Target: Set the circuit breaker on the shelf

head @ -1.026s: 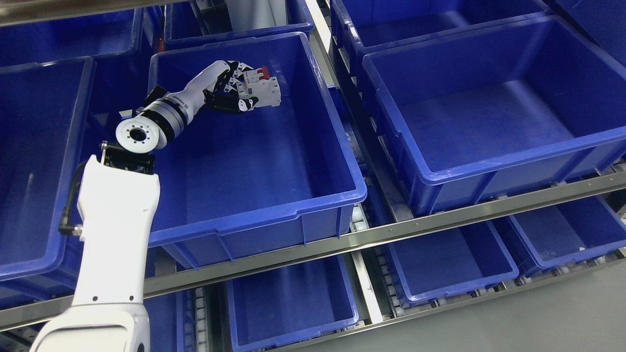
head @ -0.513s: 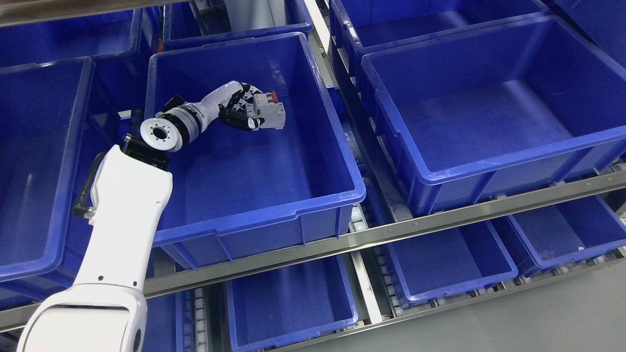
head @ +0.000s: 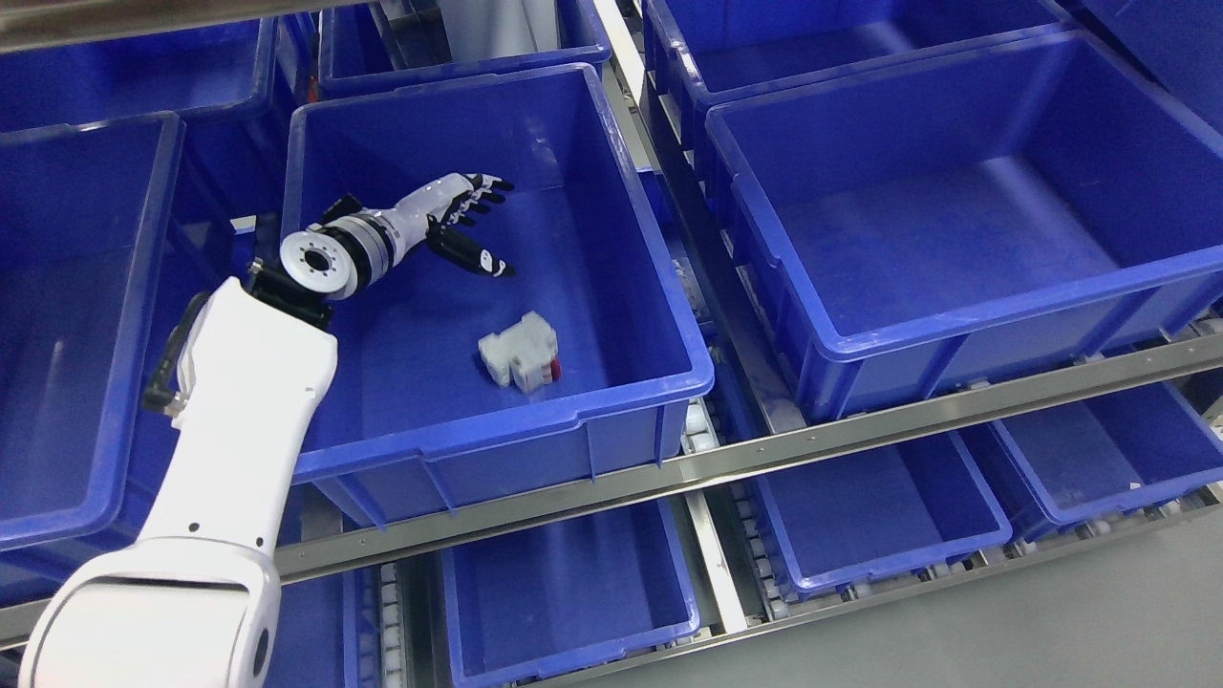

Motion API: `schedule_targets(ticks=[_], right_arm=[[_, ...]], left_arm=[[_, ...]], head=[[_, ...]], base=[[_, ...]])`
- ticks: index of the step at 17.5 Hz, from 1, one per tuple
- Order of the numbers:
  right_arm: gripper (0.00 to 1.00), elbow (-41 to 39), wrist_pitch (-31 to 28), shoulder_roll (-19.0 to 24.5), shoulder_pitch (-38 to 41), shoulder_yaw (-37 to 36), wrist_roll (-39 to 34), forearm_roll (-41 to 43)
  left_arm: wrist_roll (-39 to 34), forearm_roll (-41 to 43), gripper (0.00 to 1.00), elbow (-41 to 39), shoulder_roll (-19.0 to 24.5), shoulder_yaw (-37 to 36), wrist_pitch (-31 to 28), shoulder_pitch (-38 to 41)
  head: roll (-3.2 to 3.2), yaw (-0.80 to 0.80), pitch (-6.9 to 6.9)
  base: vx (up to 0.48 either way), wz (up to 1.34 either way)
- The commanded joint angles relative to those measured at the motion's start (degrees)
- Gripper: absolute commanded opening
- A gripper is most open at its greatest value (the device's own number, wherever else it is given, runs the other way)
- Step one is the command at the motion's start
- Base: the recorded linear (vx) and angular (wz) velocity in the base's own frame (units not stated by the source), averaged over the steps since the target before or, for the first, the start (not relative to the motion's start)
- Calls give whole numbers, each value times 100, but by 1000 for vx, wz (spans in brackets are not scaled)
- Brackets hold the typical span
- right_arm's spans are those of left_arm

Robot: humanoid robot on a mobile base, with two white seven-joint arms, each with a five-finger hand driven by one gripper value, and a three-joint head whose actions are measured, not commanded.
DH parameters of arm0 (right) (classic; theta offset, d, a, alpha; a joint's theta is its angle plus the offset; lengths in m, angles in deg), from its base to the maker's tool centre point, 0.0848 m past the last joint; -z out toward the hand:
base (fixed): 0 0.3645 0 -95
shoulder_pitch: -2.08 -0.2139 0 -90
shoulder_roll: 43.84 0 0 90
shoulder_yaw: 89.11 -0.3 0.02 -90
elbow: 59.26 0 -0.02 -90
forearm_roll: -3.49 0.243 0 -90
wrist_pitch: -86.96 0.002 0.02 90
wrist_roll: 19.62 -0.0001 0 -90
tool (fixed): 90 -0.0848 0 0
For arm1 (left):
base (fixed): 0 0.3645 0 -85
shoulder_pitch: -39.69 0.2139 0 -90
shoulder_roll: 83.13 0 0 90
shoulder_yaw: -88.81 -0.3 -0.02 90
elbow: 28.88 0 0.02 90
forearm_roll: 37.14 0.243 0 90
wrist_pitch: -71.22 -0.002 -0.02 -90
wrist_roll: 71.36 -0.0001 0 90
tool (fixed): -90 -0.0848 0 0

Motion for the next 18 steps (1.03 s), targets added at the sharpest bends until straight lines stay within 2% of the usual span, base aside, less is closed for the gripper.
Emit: schedule_targets(ticks=[1, 3, 4, 5, 7, 11, 14, 16, 18], right_arm=[[100, 0, 0, -100, -5, 0, 5, 0], [100, 0, 0, -100, 4, 0, 5, 0], [100, 0, 0, -100, -5, 0, 5, 0], [100, 0, 0, -100, -5, 0, 5, 0], [100, 0, 0, -100, 4, 0, 5, 0], [100, 0, 0, -100, -5, 0, 5, 0], [100, 0, 0, -100, -5, 0, 5, 0], [100, 0, 0, -100, -5, -9, 5, 0], [100, 0, 0, -100, -5, 0, 5, 0]], left_arm=[[-198, -92, 99, 236, 41, 1323, -2, -554], [-1074, -267, 99, -227, -282, 2641, -2, -572], [-1409, -416, 99, -421, -484, 3064, 59, -546], [-1630, -608, 99, -562, -633, 3312, 77, -555], [-2131, -1292, 100, -992, -633, 3525, 130, -502], [-2371, -2051, 100, -2204, -633, 3106, 139, 278], [-2371, -2087, 100, -3653, -633, 2561, 77, 1174], [-2344, -2096, 100, -4419, -633, 2226, 86, 1842], [-2344, -2096, 100, -5410, -633, 1596, 147, 3042]], head=[[0, 0, 0], [0, 0, 0], [0, 0, 0], [0, 0, 0], [0, 0, 0], [0, 0, 0], [0, 0, 0], [0, 0, 0], [0, 0, 0]], base=[[0, 0], [0, 0], [0, 0], [0, 0], [-3, 35], [-19, -30], [-77, 17], [-127, 43], [-162, 34]])
